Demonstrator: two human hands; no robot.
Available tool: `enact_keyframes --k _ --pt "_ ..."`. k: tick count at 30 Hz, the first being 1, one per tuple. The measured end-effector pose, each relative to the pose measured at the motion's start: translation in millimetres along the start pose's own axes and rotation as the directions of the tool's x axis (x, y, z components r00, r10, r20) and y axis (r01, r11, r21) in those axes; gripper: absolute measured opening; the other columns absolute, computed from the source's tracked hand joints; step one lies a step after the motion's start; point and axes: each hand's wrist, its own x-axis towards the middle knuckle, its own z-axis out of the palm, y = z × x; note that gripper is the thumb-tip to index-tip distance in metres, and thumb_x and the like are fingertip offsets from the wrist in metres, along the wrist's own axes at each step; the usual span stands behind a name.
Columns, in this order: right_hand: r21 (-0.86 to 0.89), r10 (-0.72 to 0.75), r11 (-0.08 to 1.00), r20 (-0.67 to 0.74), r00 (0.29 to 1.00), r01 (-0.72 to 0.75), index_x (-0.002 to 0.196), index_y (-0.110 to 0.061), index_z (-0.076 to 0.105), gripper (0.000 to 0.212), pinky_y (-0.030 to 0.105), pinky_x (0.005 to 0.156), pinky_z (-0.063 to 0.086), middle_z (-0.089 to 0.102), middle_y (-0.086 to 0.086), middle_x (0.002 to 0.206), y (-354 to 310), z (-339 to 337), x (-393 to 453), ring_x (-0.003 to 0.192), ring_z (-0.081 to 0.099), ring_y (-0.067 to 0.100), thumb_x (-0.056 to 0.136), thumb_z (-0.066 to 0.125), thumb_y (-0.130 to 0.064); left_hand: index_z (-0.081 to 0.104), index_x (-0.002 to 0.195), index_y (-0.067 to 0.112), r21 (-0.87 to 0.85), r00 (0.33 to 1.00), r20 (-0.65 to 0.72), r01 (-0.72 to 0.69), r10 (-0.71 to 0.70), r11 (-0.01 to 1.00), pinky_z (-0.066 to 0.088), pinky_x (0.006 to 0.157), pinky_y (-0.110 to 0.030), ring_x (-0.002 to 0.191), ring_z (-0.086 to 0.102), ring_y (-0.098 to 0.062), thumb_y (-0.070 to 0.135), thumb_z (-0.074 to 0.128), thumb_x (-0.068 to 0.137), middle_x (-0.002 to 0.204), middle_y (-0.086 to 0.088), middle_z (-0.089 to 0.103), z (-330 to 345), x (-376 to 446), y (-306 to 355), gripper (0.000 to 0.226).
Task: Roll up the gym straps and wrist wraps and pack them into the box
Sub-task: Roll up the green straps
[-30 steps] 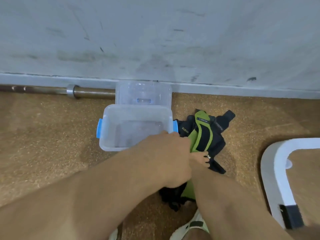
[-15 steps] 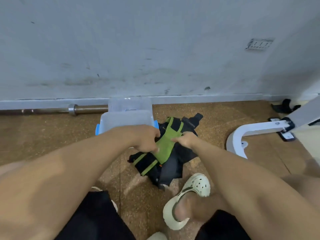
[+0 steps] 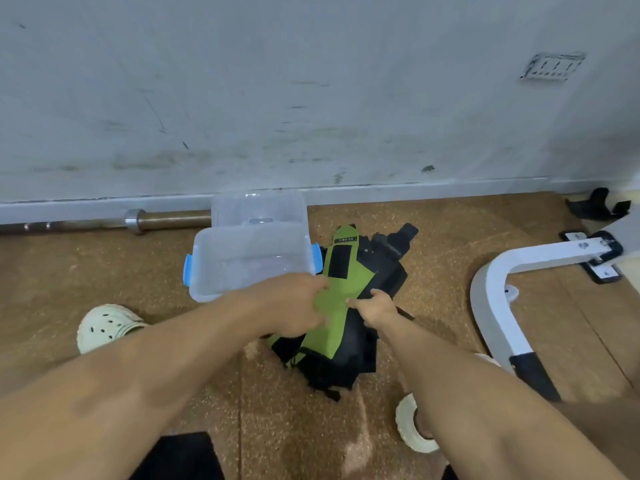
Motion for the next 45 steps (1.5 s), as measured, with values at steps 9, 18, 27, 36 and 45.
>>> enact_keyframes --k 9,18,27,36,45 --pt "0.450 0.284 0.862 -0.050 0.958 -0.232 0.140 -0.008 0.043 0.084 0.045 0.091 0.059 0.065 0.013 0.119 -0.1 71.5 60.4 0.103 0.067 0.035 0.072 0.087 -0.032 0.034 0.153 0.026 0.073 0.999 0.023 -0.028 0.026 0.997 0.041 0.108 -0.042 0.140 0.037 -0.024 0.044 0.056 0.099 0.148 -0.002 0.044 -3.7 12.1 -4.2 0.061" --pt "0.082 -0.083 0.992 -0.191 0.978 0.100 0.108 -0.007 0.069 0.019 0.040 0.088 0.059 0.073 0.011 0.104 -41.1 32.7 31.6 0.097 0.068 0.032 0.099 0.064 -0.023 0.025 0.159 0.031 -0.004 0.999 -0.006 -0.036 0.036 0.999 0.038 0.112 -0.038 0.143 0.037 -0.025 0.046 0.059 0.098 0.159 -0.003 0.037 -19.3 13.5 -1.6 0.071" --pt "-0.133 -0.550 0.834 -0.133 0.825 0.535 0.119 -0.012 0.055 0.019 0.051 0.103 0.052 0.067 0.007 0.119 -159.7 -105.5 -58.6 0.111 0.065 0.028 0.106 0.056 -0.024 0.029 0.157 0.029 -0.435 0.979 -0.202 -0.086 -0.003 0.896 0.033 0.111 -0.031 0.143 0.042 -0.019 0.059 0.050 0.099 0.161 0.003 0.038 -33.2 1.9 -5.4 0.069" --pt "0.107 -0.725 0.659 0.354 0.591 0.745 0.144 -0.017 0.044 0.053 0.045 0.092 0.061 0.074 0.009 0.122 -149.8 -113.1 -185.3 0.108 0.074 0.026 0.099 0.061 0.004 0.068 0.126 0.027 -0.964 0.964 -0.260 -0.263 -0.061 -0.034 0.050 0.104 -0.045 0.114 0.070 -0.021 0.066 0.054 0.092 0.119 0.000 0.076 -59.2 -16.8 6.9 0.054" --pt "0.315 -0.518 0.850 0.347 0.782 0.423 0.118 -0.015 0.072 0.025 0.046 0.097 0.058 0.078 0.008 0.112 -145.9 -76.8 -182.3 0.104 0.074 0.025 0.104 0.059 -0.031 0.071 0.120 0.013 -0.927 0.907 -0.360 -0.374 -0.218 -0.025 0.062 0.085 -0.044 0.101 0.075 -0.030 0.021 0.077 0.089 0.111 -0.010 0.077 -64.6 -25.8 -5.3 0.033"
